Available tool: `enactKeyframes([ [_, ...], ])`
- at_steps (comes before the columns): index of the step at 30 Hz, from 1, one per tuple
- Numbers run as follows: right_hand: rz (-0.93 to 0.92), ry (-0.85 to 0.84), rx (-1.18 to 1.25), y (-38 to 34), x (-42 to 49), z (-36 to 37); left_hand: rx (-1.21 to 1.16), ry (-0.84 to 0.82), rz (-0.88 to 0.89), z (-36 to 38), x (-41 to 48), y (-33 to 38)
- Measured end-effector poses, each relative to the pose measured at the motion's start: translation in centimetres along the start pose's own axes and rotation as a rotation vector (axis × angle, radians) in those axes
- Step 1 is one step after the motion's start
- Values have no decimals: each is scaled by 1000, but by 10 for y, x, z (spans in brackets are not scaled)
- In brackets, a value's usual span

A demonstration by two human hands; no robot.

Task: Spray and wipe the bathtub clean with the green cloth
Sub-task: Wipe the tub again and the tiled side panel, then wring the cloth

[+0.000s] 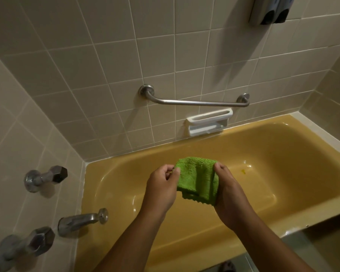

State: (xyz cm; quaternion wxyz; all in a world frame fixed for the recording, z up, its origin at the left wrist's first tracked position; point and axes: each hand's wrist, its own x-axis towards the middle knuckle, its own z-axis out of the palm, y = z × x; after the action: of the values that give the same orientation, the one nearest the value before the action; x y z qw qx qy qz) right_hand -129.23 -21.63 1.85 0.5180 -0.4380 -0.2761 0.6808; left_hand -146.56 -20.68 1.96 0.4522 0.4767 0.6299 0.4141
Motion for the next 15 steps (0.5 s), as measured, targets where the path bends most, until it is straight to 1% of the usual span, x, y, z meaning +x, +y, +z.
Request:
enactKeyframes([
  [3,38,-1,36,2,1,-3,-111,-60,-4,-3,-5,9],
  [7,-2,97,-30,1,0,-8,-66,-156,-39,-7,-12,5],
  [10,-48,117,-67,2,-4,-10,-40,-125,-67,-7,-9,-11],
  [12,-71,118,-100,2,-8,-12,-116,-119,-89,-2,-6,-20],
  [15,-83,112,-128,2,-12,-20,-269,-268,-103,16,-4,-25],
])
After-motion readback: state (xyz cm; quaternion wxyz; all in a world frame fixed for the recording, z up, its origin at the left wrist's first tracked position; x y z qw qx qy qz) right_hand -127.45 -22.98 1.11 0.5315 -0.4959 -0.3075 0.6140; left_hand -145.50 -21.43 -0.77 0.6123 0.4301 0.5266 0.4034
